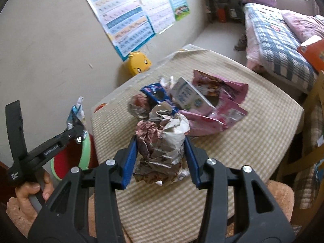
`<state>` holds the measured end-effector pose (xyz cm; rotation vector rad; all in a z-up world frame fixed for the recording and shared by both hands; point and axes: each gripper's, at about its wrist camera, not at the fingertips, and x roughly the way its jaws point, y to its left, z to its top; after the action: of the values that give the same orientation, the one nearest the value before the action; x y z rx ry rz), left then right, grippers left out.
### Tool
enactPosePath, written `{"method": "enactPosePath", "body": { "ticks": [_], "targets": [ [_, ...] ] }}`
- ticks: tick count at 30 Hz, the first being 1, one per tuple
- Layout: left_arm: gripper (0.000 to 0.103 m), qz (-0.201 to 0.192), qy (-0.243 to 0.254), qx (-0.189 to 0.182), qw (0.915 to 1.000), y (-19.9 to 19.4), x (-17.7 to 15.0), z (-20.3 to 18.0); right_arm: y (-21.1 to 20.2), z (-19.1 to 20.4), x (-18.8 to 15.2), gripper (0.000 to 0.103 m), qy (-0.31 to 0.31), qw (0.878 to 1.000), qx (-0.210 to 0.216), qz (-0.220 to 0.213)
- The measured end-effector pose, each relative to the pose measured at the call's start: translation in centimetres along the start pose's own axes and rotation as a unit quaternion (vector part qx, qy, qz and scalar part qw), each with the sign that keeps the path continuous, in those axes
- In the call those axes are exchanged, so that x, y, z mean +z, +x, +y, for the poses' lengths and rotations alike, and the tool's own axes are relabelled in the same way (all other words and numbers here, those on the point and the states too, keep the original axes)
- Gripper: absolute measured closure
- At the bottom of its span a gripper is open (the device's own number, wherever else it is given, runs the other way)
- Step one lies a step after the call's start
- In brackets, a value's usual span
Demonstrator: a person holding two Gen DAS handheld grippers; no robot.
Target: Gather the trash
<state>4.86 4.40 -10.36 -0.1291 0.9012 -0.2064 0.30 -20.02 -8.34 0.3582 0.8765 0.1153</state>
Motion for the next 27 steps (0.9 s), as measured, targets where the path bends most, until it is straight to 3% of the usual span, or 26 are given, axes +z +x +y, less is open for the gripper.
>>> {"method": "enactPosePath", "body": {
  "ticks": [12, 27],
  "targets": [
    [0.077, -0.006, -0.045, 0.037, 0.9983, -0.9, -0.3, 4.9, 0.8, 5.7, 1.9, 0.059, -0.048, 0.998, 0.045, -0.005],
    [0.077, -0.015, -0.101, 0.106, 0.9891, -2.1, -1.0, 11.3, 3.8, 12.9, 2.5, 0.059, -0.107, 0.988, 0.107, 0.018]
  ]
}}
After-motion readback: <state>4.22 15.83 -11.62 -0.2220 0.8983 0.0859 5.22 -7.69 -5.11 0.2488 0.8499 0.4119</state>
